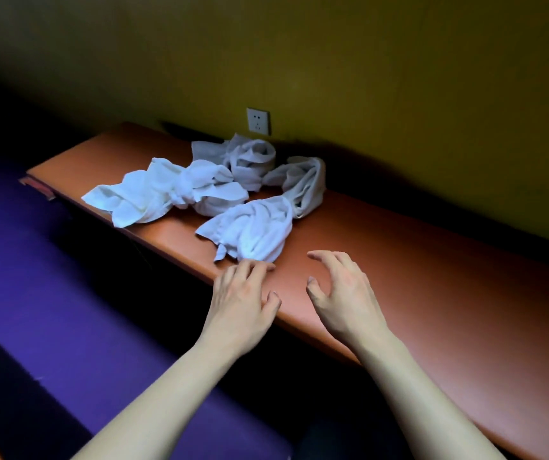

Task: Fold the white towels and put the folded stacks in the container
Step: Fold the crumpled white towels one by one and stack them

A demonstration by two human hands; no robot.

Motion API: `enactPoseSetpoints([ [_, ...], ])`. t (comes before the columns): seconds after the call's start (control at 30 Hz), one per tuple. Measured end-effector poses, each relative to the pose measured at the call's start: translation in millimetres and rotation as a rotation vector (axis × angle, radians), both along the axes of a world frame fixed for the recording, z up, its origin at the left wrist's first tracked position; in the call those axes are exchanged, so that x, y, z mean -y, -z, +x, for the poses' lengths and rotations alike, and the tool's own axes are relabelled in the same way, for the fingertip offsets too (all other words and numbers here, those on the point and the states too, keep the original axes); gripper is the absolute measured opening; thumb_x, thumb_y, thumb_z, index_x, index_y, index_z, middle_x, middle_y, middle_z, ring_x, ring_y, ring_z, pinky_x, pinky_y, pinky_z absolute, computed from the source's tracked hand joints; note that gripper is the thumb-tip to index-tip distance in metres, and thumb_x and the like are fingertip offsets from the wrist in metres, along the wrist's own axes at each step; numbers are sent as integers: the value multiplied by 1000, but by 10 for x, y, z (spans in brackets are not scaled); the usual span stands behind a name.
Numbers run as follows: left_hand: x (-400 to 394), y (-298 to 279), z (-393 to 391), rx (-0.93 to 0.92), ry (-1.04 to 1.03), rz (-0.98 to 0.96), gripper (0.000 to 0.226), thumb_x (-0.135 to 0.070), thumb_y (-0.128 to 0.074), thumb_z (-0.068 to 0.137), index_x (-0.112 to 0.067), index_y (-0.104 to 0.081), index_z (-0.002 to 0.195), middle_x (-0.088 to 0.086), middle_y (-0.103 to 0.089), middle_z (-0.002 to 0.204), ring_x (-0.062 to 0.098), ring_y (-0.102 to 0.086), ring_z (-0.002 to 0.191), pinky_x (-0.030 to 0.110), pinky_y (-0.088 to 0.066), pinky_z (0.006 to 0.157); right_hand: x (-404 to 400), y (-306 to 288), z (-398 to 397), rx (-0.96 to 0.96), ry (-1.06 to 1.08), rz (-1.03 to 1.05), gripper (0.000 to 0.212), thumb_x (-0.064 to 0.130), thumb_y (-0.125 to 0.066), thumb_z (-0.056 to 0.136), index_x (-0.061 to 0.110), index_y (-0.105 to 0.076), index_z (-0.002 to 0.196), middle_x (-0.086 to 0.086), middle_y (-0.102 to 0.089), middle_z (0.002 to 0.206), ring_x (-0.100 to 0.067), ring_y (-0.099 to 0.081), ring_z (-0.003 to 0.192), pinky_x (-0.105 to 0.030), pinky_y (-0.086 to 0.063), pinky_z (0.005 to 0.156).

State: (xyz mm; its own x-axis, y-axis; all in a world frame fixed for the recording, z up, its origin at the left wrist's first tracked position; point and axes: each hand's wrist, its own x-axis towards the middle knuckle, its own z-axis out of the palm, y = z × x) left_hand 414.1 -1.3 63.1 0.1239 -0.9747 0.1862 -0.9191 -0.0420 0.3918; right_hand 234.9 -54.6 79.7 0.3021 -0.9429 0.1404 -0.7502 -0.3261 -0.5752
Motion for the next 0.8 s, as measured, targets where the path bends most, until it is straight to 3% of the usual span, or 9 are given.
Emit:
enactPoseSetpoints([
  [0.13,539,295,187,38,11,77,58,-31,-58,82,-25,-48,138,-1,-49,138,28,-48,125,43,-37,103,299,199,147,-15,-14,54,43,27,-56,93,29,-53,135,6,-53,135,-20,-50,121,-38,-38,104],
  [0.23,980,524,324,117,-8,199,83,-28,-65,82,-23,-26,155,4,-25,161,29,-23,148,48,-28,113,452,347,170,-25,-14,83,42,27,-56,93,31,-54,134,6,-53,134,-20,-49,121,-37,-37,104],
  [0.33,1330,781,495,137,-7,309,93,-24,-69,83,-20,-15,159,7,-11,166,34,-12,152,52,-26,117,544,478,108,-41,6,103,41,26,-57,92,31,-55,132,5,-54,132,-21,-51,121,-38,-39,104],
  [0.4,1435,915,558,43,44,363,79,-12,-64,84,-24,-29,154,7,-16,164,35,-16,149,51,-30,115,568,548,35,-54,22,123,41,26,-57,92,31,-55,133,5,-54,132,-21,-50,122,-38,-39,105],
  [0.47,1431,985,572,33,78,336,56,-7,-59,85,-22,-51,138,9,-34,152,37,-32,137,47,-38,107,568,613,-42,-73,30,151,43,27,-57,92,32,-54,135,6,-53,133,-20,-49,123,-36,-39,104],
  [0.57,1240,1011,447,24,168,238,33,-22,-55,86,-22,-63,118,9,-52,130,38,-47,113,48,-46,93,566,708,-148,-95,46,160,46,25,-58,91,32,-53,136,5,-53,133,-22,-50,122,-35,-39,102],
  [0.73,729,1020,-179,-103,419,212,41,-42,-44,83,-28,-61,118,5,-53,123,33,-48,108,46,-48,91,496,909,-350,-122,-9,132,62,23,-70,81,29,-52,140,-2,-55,127,-29,-54,115,-44,-44,96],
  [0.8,625,979,-444,-119,455,244,48,-46,-43,81,-25,-58,121,3,-52,121,29,-47,107,45,-48,89,432,983,-487,-208,16,89,52,21,-69,79,28,-59,130,-6,-54,123,-33,-55,107,-42,-44,86],
])
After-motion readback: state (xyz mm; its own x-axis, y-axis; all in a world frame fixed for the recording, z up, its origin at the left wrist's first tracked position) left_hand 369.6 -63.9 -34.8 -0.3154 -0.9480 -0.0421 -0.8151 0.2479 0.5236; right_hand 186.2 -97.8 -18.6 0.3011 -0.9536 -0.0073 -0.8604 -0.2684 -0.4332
